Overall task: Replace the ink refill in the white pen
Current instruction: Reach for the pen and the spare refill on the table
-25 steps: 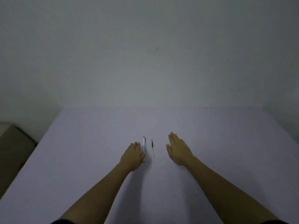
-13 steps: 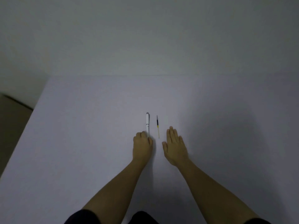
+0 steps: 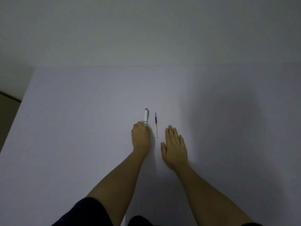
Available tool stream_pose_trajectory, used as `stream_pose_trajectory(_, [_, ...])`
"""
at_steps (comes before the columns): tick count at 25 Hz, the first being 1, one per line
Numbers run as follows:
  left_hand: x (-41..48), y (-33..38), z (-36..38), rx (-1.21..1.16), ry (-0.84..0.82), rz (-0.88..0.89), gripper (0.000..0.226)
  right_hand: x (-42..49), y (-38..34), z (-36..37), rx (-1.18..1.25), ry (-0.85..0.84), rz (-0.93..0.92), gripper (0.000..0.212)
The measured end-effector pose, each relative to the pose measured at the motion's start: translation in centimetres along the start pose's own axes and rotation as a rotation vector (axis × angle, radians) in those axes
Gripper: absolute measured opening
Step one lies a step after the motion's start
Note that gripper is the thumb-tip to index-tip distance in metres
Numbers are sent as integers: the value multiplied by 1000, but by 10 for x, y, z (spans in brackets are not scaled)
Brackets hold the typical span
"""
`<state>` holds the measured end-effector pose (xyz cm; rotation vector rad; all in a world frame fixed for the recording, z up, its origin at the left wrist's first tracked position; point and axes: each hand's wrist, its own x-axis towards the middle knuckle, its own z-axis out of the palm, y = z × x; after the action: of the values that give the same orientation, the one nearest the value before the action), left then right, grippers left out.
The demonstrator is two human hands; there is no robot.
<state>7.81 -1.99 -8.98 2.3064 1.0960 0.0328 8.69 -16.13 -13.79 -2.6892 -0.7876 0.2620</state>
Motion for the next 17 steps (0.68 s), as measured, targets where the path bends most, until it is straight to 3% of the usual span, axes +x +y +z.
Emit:
stream_pose_trajectory(5, [-24,-25,-20,-250,-45,10,15,5,4,-9,76,-171,7,61])
stream_pose_trajectory(8, [-51,-43,-38,-345,-162,79,15,11,-7,-41,547,-206,177,53])
stream_pose_trajectory(10, [-68,-49,-49,-334,-276,194,12,8,-16,-69,835,-116,284,40])
stream_pose_trajectory(12, [-85,-50,-57,-297,-347,344,17,-3,-23,-92,912,-92,240,31])
stream_pose_trajectory(17, [-103,-42,-69,-12,-179,565,29,-44,-34,-112,876,-15,132,12])
